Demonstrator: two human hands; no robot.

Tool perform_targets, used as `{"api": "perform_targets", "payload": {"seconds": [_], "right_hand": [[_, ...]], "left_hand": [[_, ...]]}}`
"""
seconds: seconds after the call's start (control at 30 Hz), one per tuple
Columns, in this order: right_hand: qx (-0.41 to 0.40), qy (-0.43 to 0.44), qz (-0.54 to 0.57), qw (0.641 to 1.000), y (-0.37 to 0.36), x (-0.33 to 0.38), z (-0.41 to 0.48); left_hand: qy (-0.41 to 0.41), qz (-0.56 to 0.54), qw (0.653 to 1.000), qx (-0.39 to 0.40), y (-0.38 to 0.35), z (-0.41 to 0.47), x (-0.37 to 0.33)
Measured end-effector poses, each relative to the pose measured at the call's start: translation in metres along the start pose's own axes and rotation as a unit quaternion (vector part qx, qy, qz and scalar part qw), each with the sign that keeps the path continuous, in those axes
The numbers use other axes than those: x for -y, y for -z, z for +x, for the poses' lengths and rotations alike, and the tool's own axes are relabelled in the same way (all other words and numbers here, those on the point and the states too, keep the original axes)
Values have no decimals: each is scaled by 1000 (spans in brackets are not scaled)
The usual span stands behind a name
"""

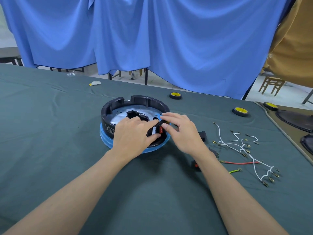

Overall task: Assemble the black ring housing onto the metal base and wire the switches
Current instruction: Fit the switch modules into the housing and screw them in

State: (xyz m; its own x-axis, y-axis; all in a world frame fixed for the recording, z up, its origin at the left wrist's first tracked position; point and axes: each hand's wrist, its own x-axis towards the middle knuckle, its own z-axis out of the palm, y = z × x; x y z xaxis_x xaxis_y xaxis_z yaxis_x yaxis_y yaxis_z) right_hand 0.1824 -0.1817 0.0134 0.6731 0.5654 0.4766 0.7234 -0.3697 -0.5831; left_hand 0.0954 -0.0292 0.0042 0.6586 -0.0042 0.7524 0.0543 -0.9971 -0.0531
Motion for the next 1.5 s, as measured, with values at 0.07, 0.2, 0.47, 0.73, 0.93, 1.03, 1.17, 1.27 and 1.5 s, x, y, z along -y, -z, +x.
{"api": "perform_targets", "payload": {"seconds": [0.07, 0.2, 0.47, 0.73, 0.93, 1.03, 1.17, 1.27, 1.5], "right_hand": [[12, -4, -6, 1000, 2, -1, 0], [4, -14, -7, 1000, 2, 1, 2], [0, -31, -6, 999, 1, 2, 5], [10, -6, 21, 1000, 4, 3, 2], [13, 11, 32, 999, 0, 10, 1], [9, 17, 26, 999, -2, 12, 2], [-9, 29, -2, 1000, -7, 10, 1], [-21, 28, -15, 999, -12, 10, 1], [-4, 38, 13, 999, -12, 7, 0]], "left_hand": [[0, 3, 1000, -2, -1, -1, 0], [-1, -5, 1000, -15, -4, 0, 1], [-10, -25, 999, -27, -7, 0, 3], [30, -59, 997, -44, -3, 4, 2], [102, -172, 975, 100, 12, 11, 26], [118, -191, 963, 151, 16, 14, 29], [125, -199, 967, 101, 12, 10, 23], [89, -196, 976, 45, 7, 6, 24], [-15, -104, 989, -104, -12, -10, 28]]}}
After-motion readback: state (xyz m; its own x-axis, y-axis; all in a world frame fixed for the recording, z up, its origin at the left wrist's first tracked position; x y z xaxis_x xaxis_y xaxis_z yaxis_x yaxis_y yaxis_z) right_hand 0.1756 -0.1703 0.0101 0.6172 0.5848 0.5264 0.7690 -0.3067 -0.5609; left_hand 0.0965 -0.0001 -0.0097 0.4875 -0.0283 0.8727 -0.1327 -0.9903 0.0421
